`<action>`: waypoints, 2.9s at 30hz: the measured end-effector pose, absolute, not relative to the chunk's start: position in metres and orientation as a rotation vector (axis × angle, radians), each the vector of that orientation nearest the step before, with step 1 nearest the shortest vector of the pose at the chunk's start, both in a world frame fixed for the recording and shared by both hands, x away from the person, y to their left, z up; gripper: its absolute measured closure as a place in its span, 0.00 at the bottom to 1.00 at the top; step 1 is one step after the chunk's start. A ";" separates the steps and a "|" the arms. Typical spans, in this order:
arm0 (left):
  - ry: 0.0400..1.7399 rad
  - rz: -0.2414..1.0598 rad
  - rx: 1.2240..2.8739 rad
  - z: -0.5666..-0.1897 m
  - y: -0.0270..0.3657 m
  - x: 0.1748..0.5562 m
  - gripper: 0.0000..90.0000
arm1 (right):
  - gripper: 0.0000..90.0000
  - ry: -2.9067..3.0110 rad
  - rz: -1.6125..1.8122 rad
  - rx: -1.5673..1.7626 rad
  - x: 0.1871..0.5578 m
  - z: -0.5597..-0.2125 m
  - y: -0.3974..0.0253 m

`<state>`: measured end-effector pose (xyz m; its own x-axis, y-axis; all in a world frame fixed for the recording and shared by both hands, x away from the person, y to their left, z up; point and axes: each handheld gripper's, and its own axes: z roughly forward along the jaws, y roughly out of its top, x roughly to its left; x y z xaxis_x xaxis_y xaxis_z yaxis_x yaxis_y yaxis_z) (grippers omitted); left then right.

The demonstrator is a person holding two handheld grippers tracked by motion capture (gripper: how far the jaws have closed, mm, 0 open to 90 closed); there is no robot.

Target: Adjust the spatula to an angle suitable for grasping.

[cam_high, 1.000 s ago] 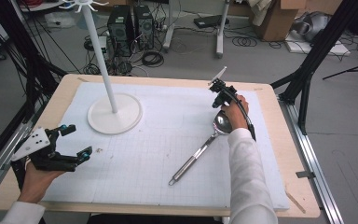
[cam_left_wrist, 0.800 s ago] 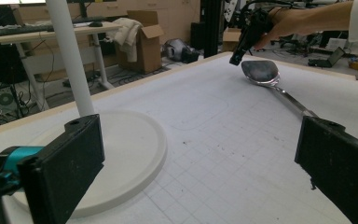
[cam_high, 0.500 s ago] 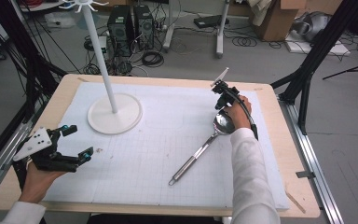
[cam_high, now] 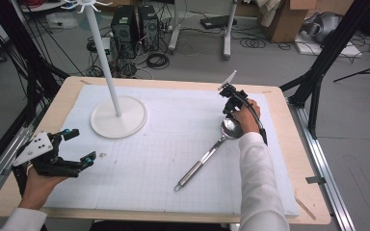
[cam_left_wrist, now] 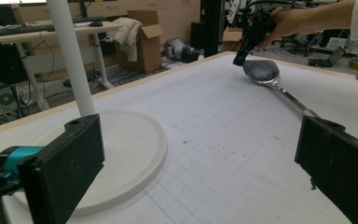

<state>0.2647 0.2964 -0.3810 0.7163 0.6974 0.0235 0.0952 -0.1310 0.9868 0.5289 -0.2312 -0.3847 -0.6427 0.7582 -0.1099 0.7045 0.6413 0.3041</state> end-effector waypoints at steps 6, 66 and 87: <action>0.648 0.587 1.645 -0.381 0.297 0.264 0.02 | 1.00 2.629 0.327 1.212 0.526 -0.384 -0.233; 0.634 0.589 1.648 -0.379 0.293 0.262 0.02 | 1.00 2.657 0.265 1.295 0.478 -0.380 -0.275; 0.629 0.592 1.654 -0.378 0.293 0.261 0.02 | 1.00 2.672 0.203 1.333 0.471 -0.380 -0.284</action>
